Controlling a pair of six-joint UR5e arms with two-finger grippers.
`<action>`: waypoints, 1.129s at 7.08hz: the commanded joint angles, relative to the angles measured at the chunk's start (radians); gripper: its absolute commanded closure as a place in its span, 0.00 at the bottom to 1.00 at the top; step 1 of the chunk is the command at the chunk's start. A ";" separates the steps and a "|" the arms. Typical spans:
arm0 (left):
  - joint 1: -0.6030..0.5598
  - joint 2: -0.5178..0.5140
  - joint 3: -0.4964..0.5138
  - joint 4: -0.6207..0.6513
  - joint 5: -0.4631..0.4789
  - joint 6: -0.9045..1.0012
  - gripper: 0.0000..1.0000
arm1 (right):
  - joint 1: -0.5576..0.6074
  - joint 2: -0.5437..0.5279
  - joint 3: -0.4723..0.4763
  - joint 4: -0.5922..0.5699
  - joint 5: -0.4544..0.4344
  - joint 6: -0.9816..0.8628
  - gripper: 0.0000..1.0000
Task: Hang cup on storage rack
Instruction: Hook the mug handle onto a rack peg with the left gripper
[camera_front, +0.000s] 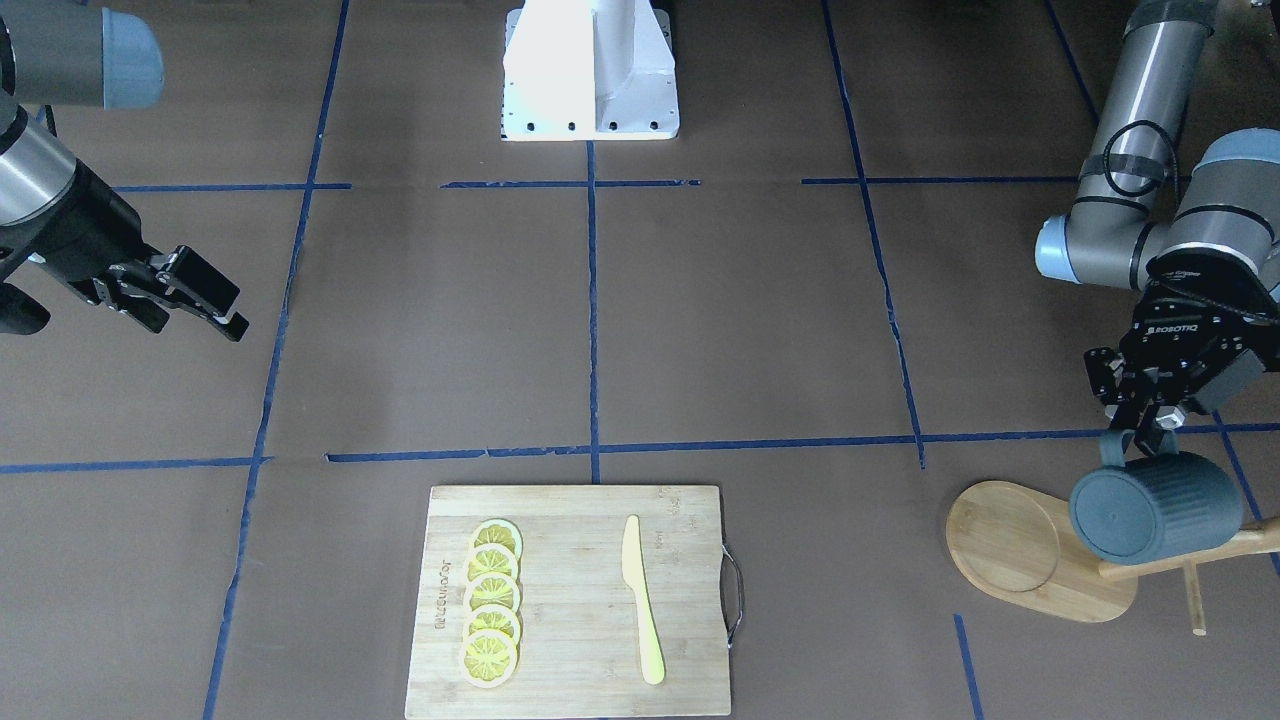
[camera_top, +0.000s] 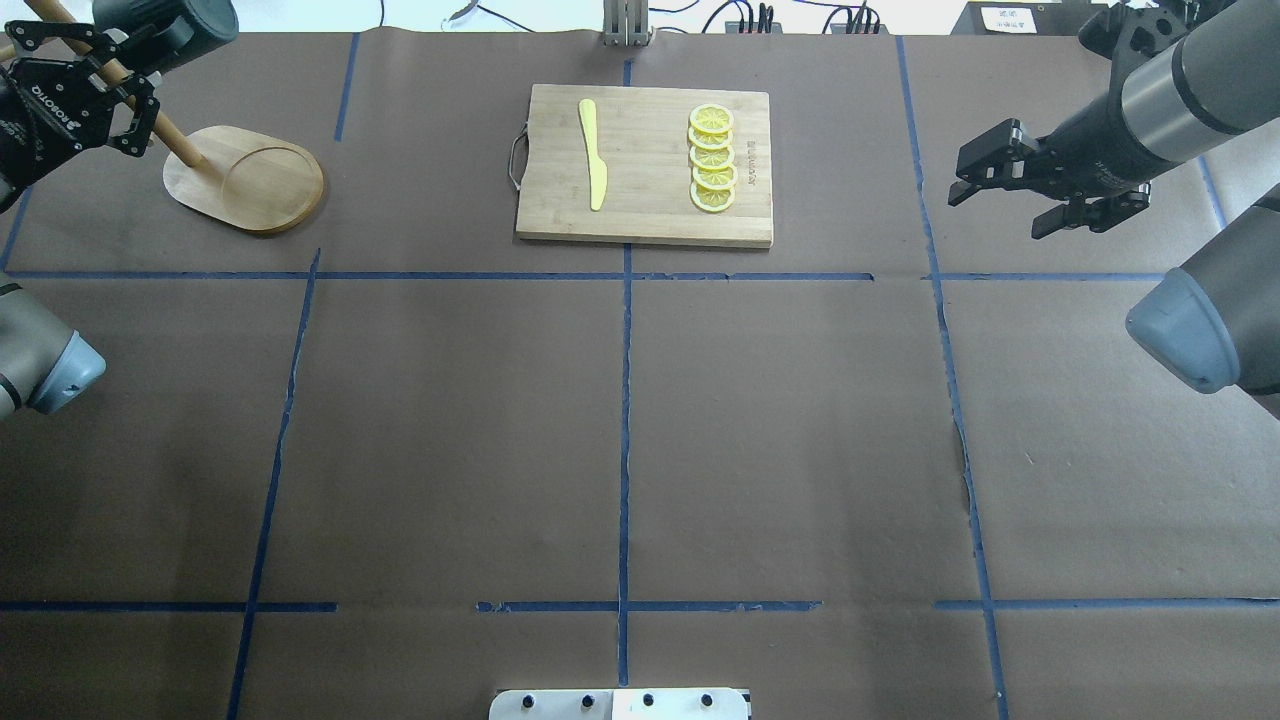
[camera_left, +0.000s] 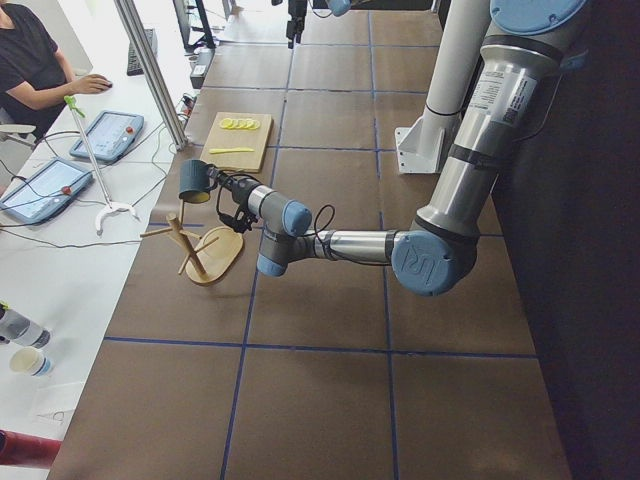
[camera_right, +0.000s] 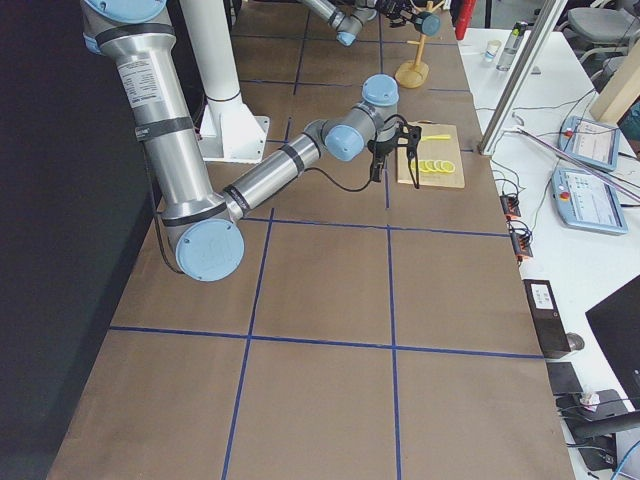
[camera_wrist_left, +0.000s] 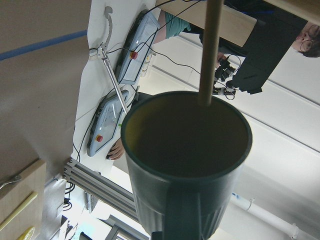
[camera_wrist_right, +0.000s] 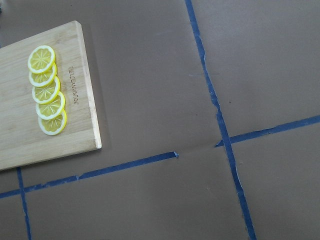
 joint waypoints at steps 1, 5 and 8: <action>-0.004 0.004 0.025 -0.008 0.026 -0.034 0.89 | -0.001 -0.006 0.014 -0.002 0.000 0.001 0.00; -0.006 0.014 0.103 -0.069 0.025 -0.036 0.80 | -0.001 -0.008 0.017 -0.002 -0.003 0.001 0.00; -0.006 0.015 0.118 -0.077 0.022 -0.025 0.36 | -0.002 -0.006 0.015 -0.002 -0.003 0.001 0.00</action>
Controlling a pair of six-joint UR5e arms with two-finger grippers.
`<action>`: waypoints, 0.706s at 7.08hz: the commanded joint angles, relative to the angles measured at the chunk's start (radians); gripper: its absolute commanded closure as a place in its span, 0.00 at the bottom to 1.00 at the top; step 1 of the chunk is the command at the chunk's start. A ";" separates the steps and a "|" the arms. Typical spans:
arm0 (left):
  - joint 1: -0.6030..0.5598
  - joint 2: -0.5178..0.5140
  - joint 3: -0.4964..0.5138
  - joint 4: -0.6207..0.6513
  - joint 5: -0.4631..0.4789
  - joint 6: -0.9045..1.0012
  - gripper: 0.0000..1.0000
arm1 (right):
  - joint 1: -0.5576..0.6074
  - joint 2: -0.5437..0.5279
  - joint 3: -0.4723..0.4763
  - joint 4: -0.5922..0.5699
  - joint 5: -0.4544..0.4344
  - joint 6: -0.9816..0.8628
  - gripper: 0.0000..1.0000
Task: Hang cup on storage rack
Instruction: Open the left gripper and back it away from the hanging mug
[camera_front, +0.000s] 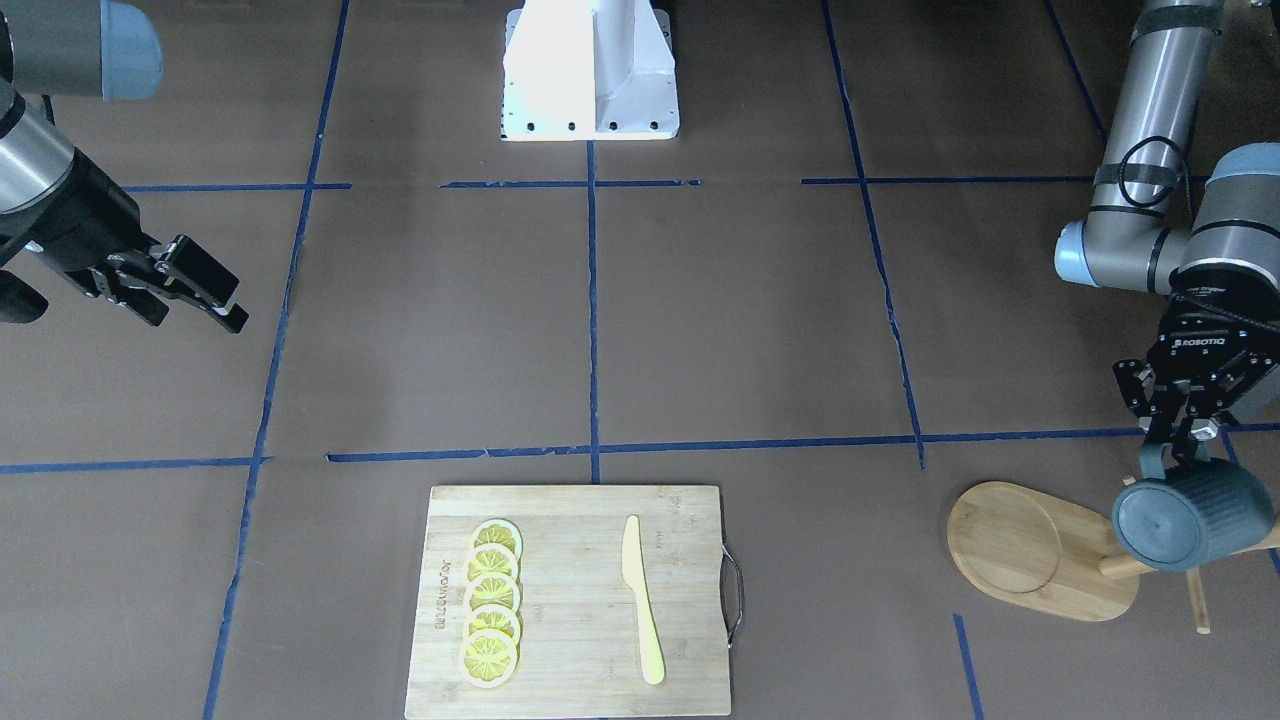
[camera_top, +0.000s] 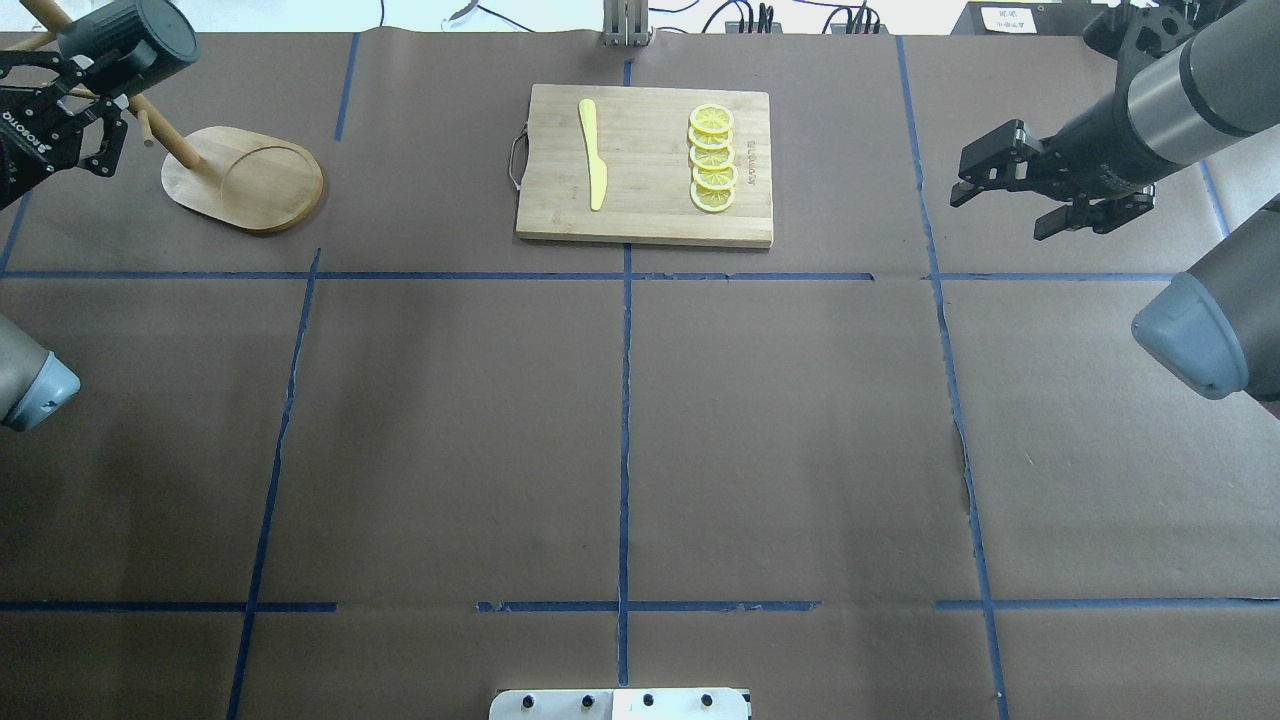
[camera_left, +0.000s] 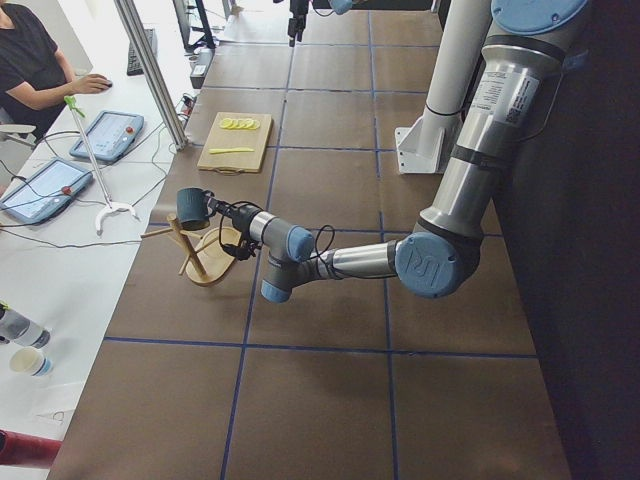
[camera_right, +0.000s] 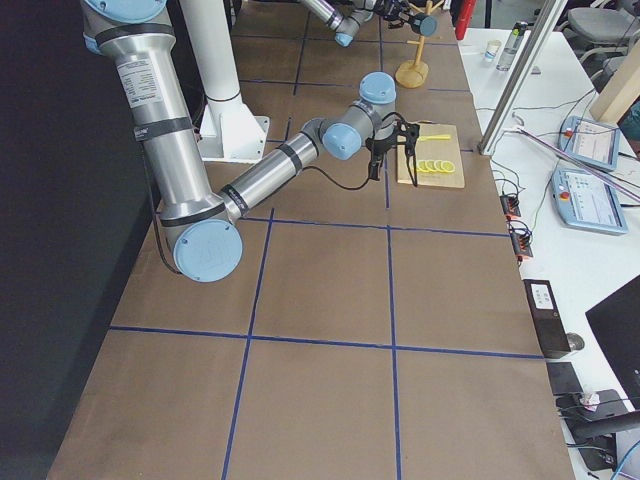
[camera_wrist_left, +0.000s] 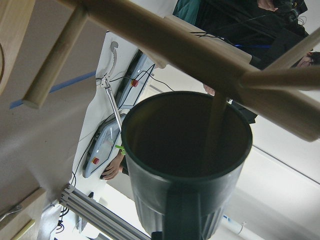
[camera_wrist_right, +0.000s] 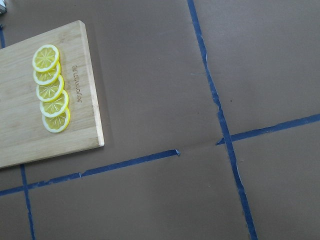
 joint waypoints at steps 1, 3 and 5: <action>0.000 0.002 0.009 -0.008 -0.002 0.027 0.09 | -0.001 0.002 0.000 0.000 0.000 0.000 0.00; -0.002 0.002 0.023 -0.014 -0.004 0.068 0.00 | -0.001 0.000 -0.003 0.000 0.000 0.000 0.00; -0.005 0.051 0.021 -0.054 -0.052 0.287 0.00 | -0.001 0.000 -0.003 -0.002 0.000 0.000 0.00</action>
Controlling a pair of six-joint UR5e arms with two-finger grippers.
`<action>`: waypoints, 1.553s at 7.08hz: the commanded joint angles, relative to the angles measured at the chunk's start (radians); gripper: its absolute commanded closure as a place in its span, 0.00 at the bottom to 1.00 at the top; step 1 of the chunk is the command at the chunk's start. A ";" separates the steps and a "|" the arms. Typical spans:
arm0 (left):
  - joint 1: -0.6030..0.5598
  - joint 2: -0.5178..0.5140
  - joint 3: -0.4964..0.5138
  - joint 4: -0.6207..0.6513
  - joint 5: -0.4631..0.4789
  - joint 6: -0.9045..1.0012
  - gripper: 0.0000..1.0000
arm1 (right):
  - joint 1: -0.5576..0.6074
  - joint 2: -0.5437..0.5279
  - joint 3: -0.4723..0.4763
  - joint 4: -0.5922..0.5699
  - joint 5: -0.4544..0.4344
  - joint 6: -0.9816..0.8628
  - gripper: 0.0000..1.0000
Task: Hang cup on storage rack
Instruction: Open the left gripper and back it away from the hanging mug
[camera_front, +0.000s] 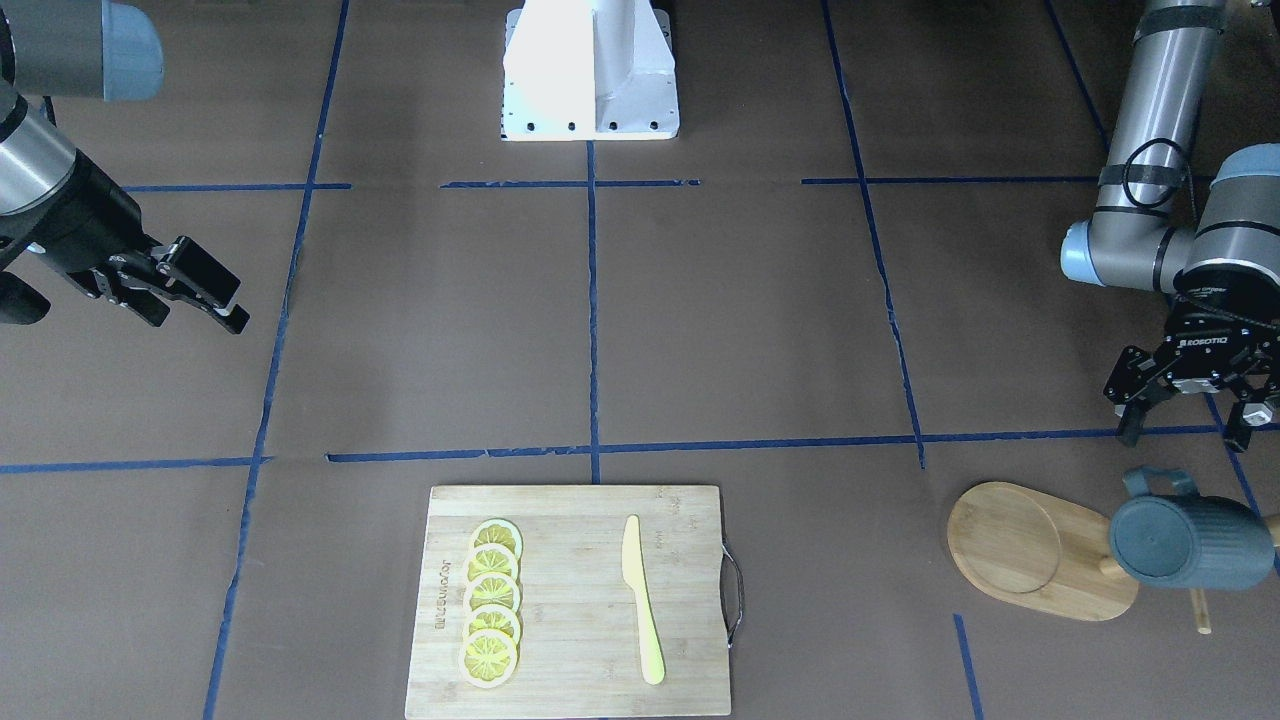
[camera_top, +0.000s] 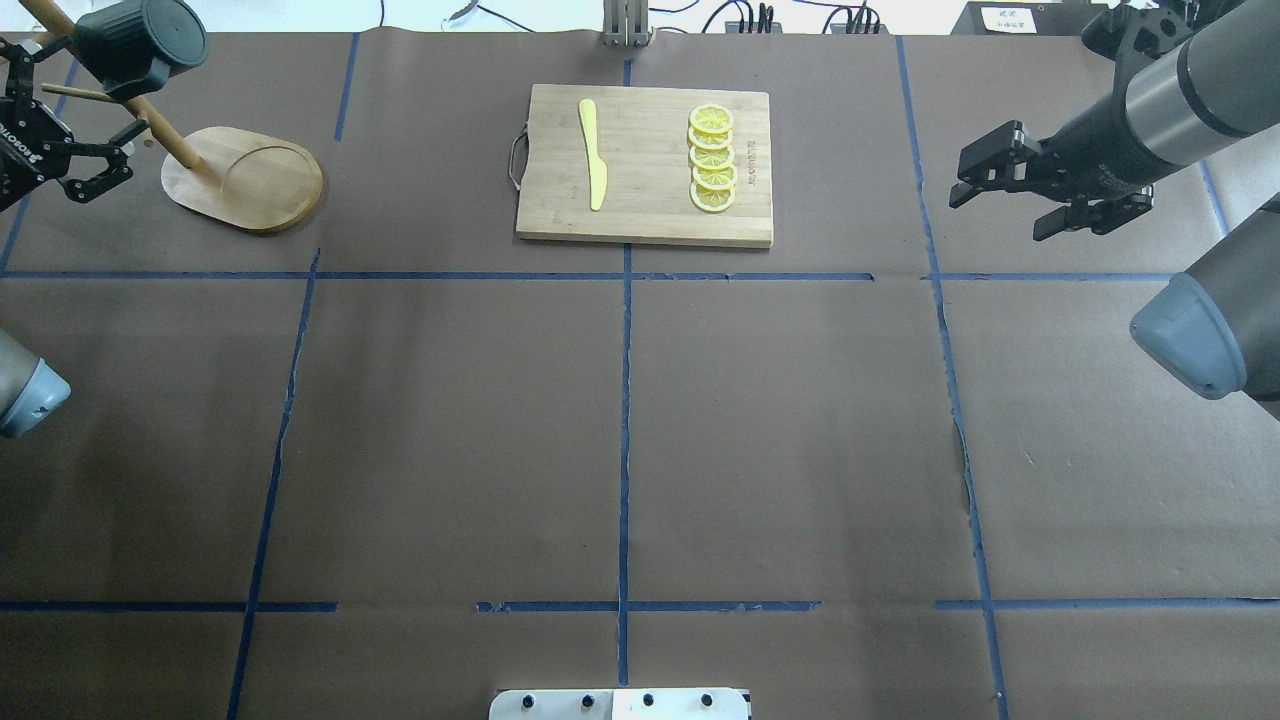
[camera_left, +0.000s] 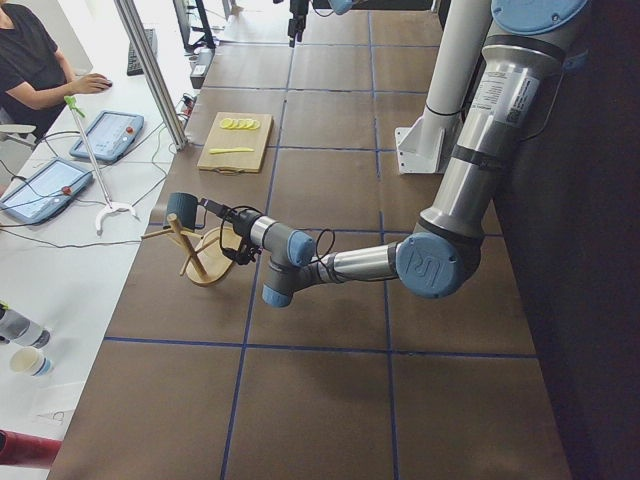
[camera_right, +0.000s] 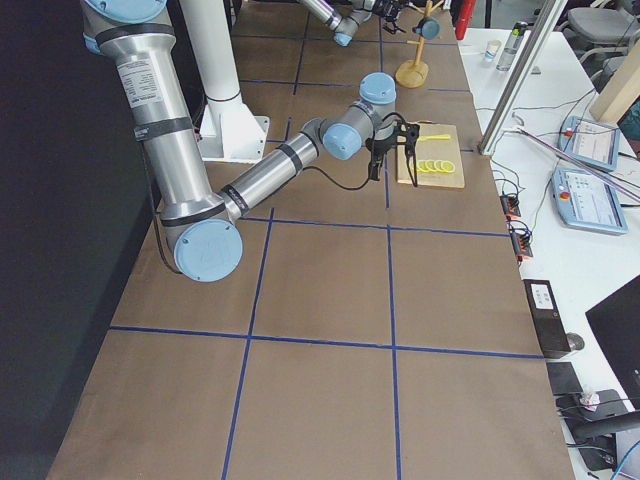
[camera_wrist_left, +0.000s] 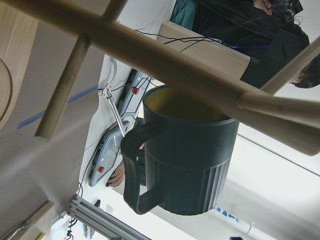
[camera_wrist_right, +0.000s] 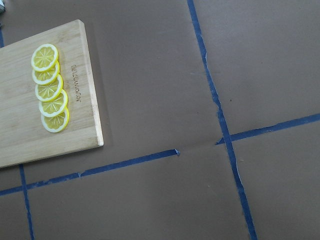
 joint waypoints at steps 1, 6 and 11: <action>-0.022 0.037 0.000 -0.024 -0.141 0.344 0.00 | 0.000 0.000 0.000 -0.001 0.000 0.000 0.00; -0.111 0.116 0.003 0.169 -0.254 1.186 0.00 | 0.017 -0.008 -0.002 -0.002 -0.018 -0.002 0.00; -0.217 0.177 0.000 0.597 -0.374 1.962 0.07 | 0.055 -0.101 -0.003 -0.002 -0.023 -0.168 0.00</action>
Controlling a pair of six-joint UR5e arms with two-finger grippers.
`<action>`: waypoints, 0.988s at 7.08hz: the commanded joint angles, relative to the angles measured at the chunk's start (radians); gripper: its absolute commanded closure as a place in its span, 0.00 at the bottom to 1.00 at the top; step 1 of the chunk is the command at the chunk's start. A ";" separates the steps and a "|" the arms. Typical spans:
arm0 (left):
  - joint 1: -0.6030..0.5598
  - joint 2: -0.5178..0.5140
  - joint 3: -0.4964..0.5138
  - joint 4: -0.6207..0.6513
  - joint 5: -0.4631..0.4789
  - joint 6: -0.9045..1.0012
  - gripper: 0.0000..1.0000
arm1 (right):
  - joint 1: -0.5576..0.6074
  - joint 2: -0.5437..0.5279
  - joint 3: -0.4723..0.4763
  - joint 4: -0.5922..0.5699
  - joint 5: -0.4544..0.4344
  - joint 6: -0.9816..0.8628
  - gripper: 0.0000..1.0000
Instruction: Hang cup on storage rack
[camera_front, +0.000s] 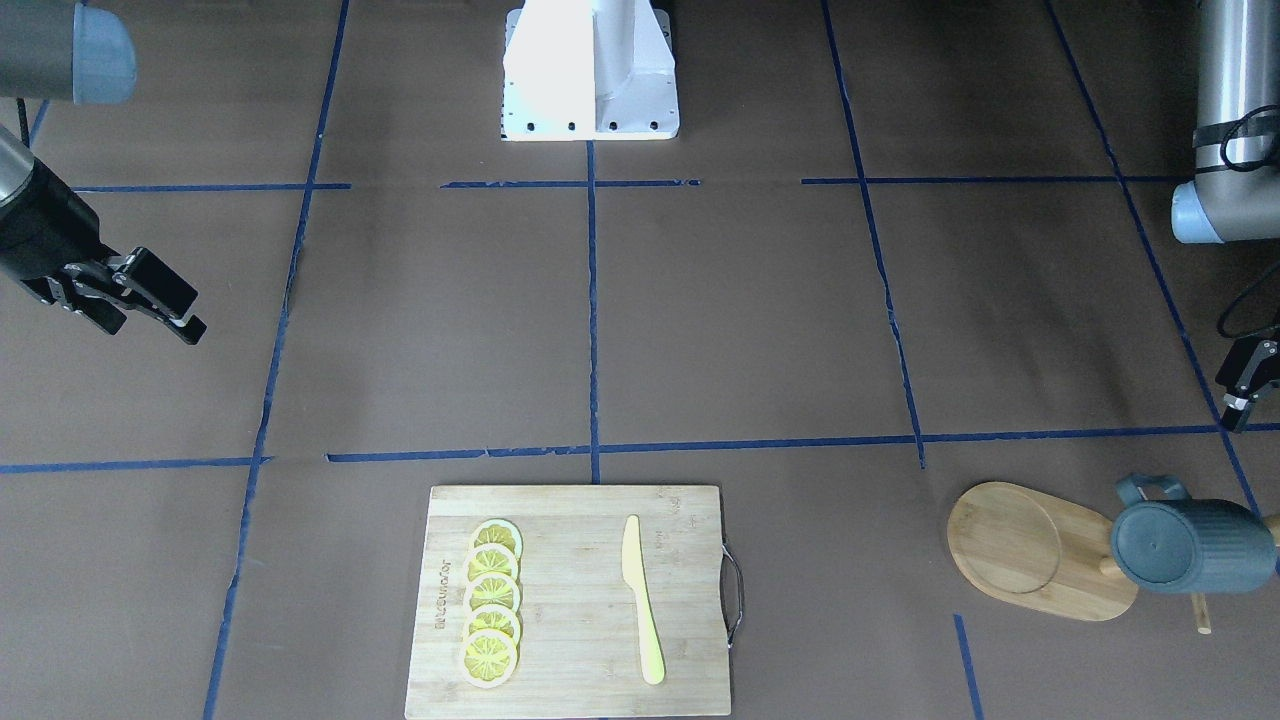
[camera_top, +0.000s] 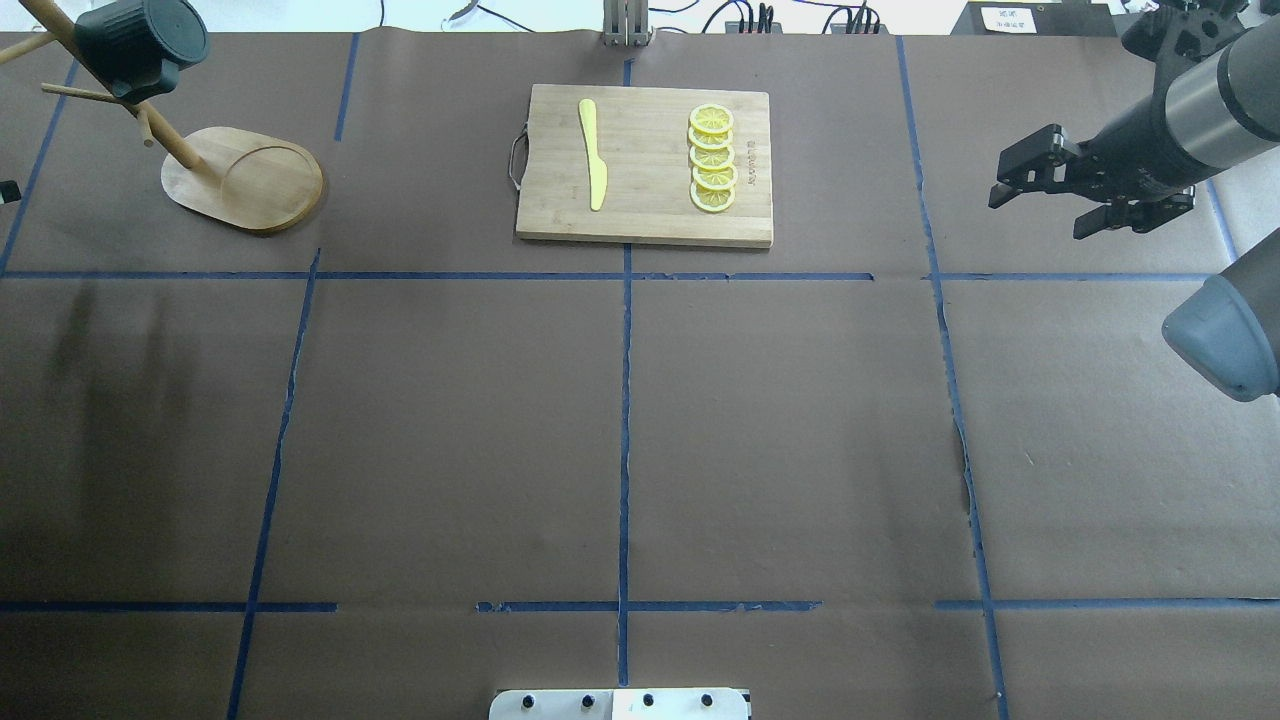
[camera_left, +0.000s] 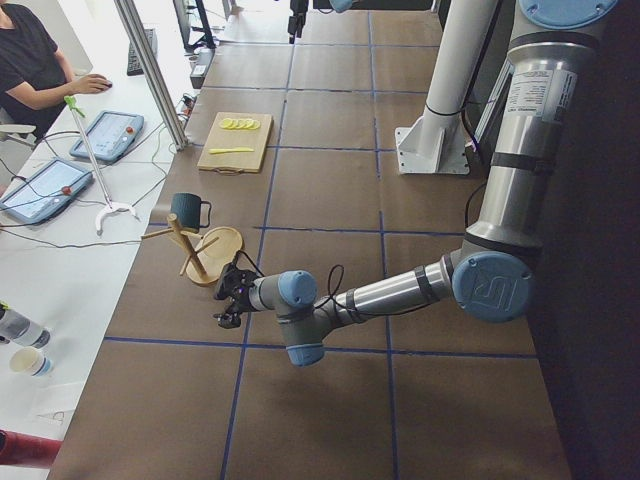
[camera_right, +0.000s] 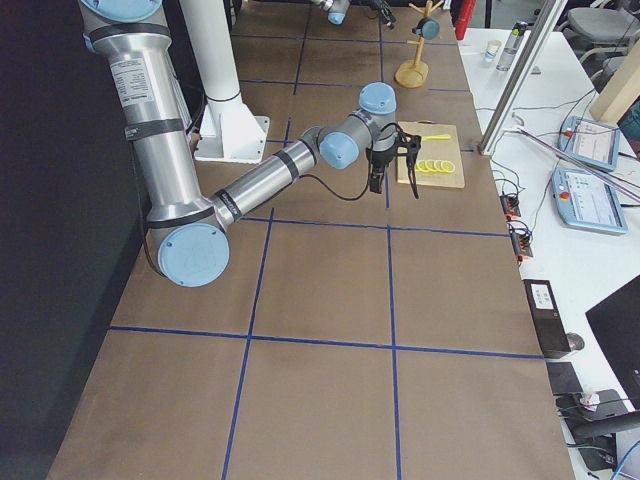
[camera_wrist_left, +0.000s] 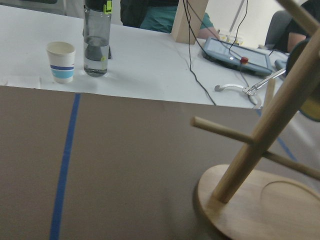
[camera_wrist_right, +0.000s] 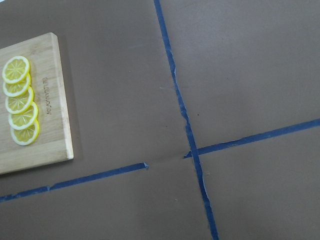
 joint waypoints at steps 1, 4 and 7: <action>-0.070 0.014 -0.005 0.169 -0.096 0.197 0.07 | 0.039 -0.065 -0.007 -0.002 0.003 -0.143 0.00; -0.154 0.006 -0.020 0.444 -0.385 0.224 0.07 | 0.091 -0.156 -0.022 -0.005 0.017 -0.317 0.00; -0.212 0.012 -0.208 0.803 -0.545 0.290 0.07 | 0.163 -0.179 -0.056 -0.067 0.034 -0.496 0.00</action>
